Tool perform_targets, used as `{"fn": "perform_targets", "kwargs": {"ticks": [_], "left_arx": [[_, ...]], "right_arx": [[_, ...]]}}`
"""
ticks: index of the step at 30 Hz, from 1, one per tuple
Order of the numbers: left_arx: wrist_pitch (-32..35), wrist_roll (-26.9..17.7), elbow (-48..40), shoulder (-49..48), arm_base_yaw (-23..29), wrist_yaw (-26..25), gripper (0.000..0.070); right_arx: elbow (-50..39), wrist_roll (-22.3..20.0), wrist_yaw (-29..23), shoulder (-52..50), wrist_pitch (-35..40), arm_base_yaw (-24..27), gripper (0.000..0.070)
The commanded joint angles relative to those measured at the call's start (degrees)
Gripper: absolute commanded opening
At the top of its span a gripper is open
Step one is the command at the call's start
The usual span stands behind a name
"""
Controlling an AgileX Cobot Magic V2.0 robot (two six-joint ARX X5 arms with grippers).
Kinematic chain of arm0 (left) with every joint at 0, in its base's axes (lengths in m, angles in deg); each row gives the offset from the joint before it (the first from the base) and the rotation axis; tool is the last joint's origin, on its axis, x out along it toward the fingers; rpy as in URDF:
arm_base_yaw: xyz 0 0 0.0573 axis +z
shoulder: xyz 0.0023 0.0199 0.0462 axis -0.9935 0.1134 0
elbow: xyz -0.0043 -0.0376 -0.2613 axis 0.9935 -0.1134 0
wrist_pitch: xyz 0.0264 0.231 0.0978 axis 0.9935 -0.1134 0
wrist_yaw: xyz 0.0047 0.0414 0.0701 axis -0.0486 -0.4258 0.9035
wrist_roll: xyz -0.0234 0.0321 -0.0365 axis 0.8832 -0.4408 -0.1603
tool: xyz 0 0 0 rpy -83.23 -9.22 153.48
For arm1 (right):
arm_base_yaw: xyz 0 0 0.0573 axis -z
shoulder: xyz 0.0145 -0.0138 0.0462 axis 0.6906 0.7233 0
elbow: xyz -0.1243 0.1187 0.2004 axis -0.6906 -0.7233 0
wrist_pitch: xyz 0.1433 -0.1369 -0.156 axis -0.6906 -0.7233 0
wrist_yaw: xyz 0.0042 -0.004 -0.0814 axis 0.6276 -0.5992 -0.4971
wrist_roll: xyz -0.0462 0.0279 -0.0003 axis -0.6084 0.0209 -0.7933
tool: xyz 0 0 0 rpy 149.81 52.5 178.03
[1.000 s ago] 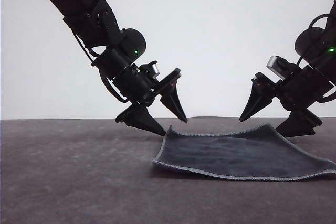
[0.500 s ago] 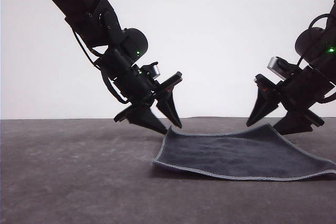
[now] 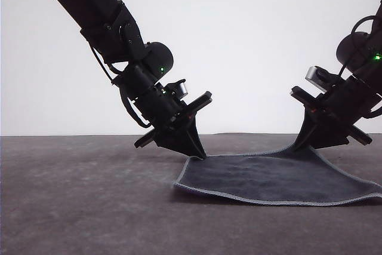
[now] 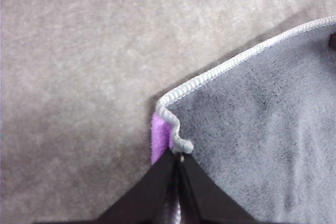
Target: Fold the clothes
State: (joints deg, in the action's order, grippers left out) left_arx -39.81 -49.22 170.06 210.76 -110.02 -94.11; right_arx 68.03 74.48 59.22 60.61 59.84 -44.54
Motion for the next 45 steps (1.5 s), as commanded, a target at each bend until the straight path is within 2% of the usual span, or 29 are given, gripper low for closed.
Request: {"fn": "perform_targets", "kwargs": {"ticks": [1, 8, 12, 18, 24, 30, 35, 45], "left_arx": [[-1.96, -1.61, 1.44, 2.31, -0.25, -0.55, 0.0], [-11.89, -6.41, 6.91, 2.16, -0.21, -1.26, 0.0], [-19.77, -10.15, 11.12, 2.16, -0.21, -1.44, 0.0], [-28.34, -13.05, 15.47, 2.16, -0.21, -2.69, 0.0], [-35.23, -14.92, 18.37, 2.08, -0.23, -6.44, 0.0], [-41.45, -17.22, 19.4, 2.08, -0.33, -9.07, 0.0], [-45.54, -18.95, 19.4, 2.08, -0.7, -10.03, 0.0], [-51.85, -22.01, 19.4, 2.06, -1.41, -10.44, 0.0]], "right_arx": [[0.82, -1.35, 1.02, 1.46, -0.67, 0.23, 0.0003], [1.75, -3.85, 8.07, 1.29, -5.84, 1.87, 0.0003], [3.85, -6.43, 12.72, 1.25, -12.53, 3.3, 0.0003], [8.01, -11.73, 15.64, 1.25, -25.17, 4.48, 0.0003], [12.43, -17.03, 15.85, 1.25, -37.79, 4.48, 0.0003], [13.84, -20.8, 15.67, 1.25, -46.83, 4.48, 0.0003], [13.84, -23.92, 15.63, 1.25, -52.21, 4.48, 0.0004], [13.84, -26.64, 14.53, 1.25, -58.86, 4.48, 0.0004]]}}
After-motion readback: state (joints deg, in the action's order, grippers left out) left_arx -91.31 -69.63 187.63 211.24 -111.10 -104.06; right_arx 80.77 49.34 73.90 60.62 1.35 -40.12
